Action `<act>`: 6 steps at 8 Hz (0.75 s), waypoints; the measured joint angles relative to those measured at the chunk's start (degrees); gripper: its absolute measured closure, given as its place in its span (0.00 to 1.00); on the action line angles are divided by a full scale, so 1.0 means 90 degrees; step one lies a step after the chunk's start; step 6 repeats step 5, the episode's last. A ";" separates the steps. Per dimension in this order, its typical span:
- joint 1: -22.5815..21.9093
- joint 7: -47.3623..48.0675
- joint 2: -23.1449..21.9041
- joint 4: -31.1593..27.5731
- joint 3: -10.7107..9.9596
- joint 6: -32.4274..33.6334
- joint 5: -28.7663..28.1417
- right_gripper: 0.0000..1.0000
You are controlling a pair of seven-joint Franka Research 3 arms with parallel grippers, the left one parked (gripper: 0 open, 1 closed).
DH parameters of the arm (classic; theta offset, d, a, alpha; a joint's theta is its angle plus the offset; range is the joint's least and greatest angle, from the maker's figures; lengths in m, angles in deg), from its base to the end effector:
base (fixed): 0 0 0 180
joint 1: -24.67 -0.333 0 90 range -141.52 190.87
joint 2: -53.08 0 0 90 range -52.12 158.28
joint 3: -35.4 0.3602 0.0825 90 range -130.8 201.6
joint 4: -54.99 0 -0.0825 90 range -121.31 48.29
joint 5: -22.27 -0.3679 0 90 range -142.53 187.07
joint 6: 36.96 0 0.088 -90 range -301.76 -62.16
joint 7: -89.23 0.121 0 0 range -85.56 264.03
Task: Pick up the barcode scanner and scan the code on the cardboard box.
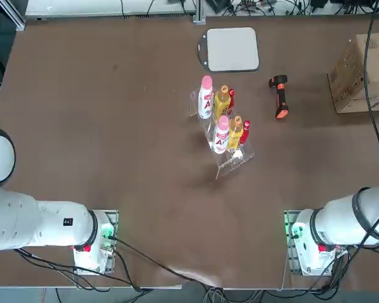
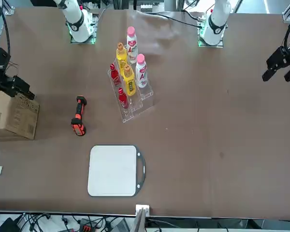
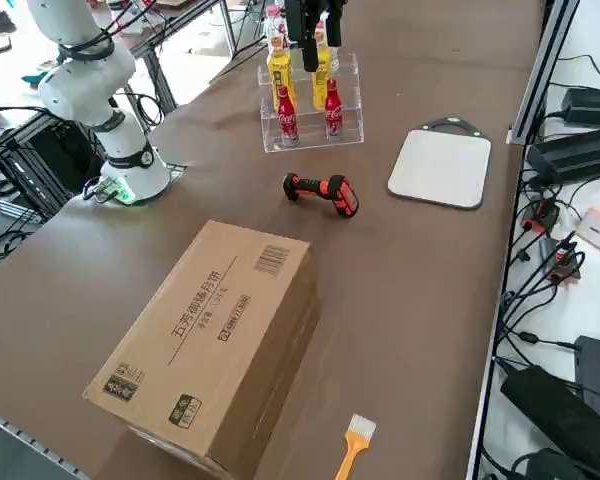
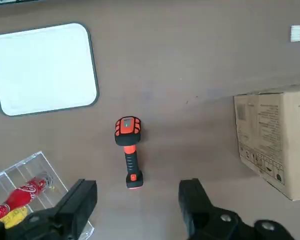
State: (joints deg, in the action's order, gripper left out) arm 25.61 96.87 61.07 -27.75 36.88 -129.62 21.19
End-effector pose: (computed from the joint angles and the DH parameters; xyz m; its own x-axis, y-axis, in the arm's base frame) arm 0.5927 0.0065 0.6381 0.9917 -0.1248 0.0304 -0.1240 -0.9919 -0.0267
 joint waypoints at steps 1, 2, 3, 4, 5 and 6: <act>0.0000 -0.0001 0.0004 0.0001 0.0002 0.0003 0.0001 0.00; 0.0000 -0.0001 0.0004 0.0003 0.0003 0.0007 0.0001 0.00; 0.0000 -0.0001 0.0004 0.0004 0.0003 0.0010 0.0004 0.00; 0.0000 -0.0001 0.0004 0.0004 0.0003 0.0013 0.0005 0.00; 0.0000 -0.0001 0.0006 0.0004 0.0003 0.0019 0.0005 0.00; 0.0000 -0.0001 0.0006 0.0004 0.0003 0.0019 0.0005 0.00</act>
